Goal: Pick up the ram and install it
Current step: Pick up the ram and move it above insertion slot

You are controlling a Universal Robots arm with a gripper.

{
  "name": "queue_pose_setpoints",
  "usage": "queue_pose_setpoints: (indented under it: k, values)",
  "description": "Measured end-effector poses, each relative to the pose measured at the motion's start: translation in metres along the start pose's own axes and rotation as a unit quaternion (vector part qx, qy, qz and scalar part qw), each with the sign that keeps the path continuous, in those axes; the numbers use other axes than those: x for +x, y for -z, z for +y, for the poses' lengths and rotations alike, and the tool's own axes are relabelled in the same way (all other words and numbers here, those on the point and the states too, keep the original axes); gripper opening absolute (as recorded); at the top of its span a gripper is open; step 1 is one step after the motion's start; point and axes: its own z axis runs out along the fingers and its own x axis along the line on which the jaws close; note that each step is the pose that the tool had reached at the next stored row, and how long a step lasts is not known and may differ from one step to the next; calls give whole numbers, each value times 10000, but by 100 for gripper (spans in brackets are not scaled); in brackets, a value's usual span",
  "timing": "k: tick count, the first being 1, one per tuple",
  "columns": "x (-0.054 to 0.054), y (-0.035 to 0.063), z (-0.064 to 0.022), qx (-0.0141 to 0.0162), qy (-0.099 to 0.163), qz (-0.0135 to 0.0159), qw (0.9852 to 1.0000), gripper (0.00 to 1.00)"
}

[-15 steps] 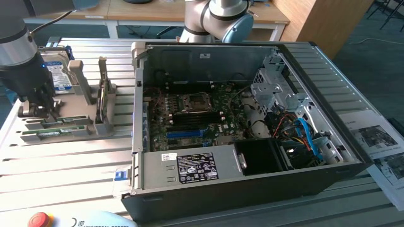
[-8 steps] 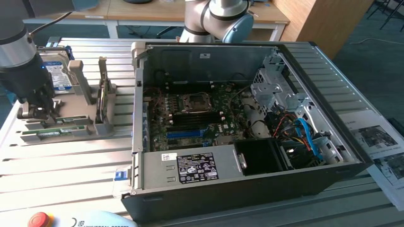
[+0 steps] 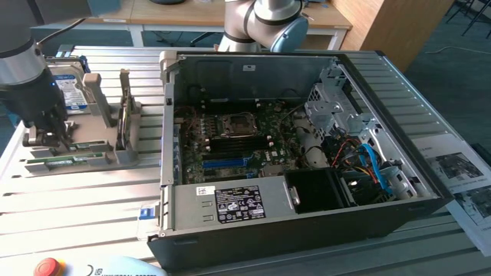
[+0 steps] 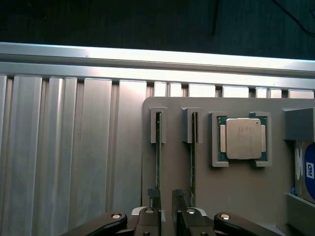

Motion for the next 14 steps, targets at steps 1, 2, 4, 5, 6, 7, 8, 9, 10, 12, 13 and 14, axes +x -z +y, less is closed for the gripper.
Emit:
queue_pose_setpoints:
  k: [1, 2, 4, 5, 6, 7, 8, 9, 10, 12, 13, 14]
  values:
    - [1, -10, -1, 0, 0, 0, 10000, 24]
    - [2, -21, -1, 0, 0, 0, 10000, 24]
    - [5, -43, -2, 0, 0, 0, 10000, 24]
    - [7, -54, -2, 0, 0, 0, 10000, 24]
    - [8, -64, -3, 0, 0, 0, 10000, 24]
    - [9, -73, -3, 0, 0, 0, 10000, 24]
    - [11, -82, -4, 0, 0, 0, 10000, 24]
    - [12, -90, -4, 0, 0, 0, 10000, 24]
    - [13, -98, -4, -1, 0, 1, 10000, 24]
    - [15, -114, -5, 0, 0, 0, 10000, 24]
    - [16, -121, -5, -1, 0, 0, 10000, 24]
    - [17, -128, -5, 0, 0, 0, 10000, 24]
